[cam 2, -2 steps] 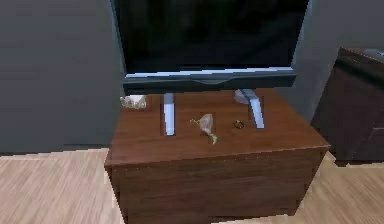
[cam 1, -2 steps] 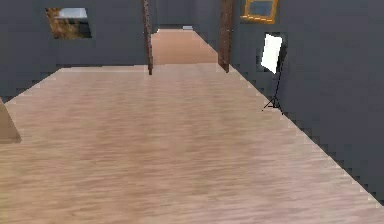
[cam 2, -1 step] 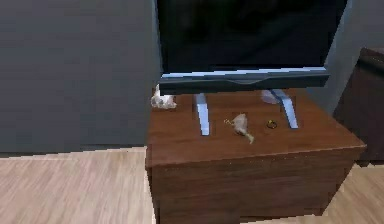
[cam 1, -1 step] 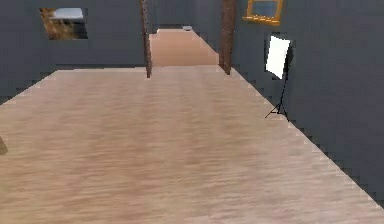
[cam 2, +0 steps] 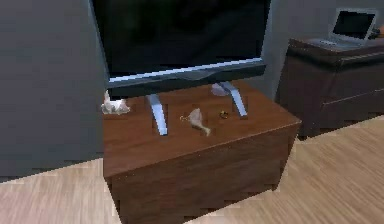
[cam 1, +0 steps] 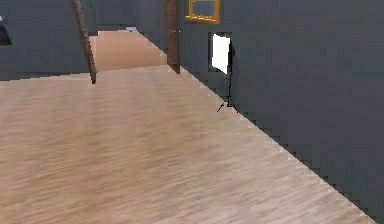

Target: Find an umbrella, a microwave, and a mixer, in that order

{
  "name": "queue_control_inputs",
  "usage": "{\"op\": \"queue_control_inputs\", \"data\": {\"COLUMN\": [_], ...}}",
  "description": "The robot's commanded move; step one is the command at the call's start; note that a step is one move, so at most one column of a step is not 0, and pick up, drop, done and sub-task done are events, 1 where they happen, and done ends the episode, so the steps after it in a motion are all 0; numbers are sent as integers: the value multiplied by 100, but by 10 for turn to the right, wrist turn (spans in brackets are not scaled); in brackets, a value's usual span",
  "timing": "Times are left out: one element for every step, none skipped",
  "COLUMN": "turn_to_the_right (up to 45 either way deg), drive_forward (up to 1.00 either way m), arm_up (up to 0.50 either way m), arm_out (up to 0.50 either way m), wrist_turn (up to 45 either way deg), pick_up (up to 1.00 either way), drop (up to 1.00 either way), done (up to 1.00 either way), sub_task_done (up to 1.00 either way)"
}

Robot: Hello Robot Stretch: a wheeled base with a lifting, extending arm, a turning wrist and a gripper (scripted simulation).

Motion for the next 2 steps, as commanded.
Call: {"op": "queue_control_inputs", "data": {"turn_to_the_right": [30,0], "drive_forward": [0,40], "arm_up": [0,0], "arm_out": [0,0], "wrist_turn": [0,0], "pick_up": [0,0], "drop": [0,0], "done": [0,0], "sub_task_done": [0,0]}}
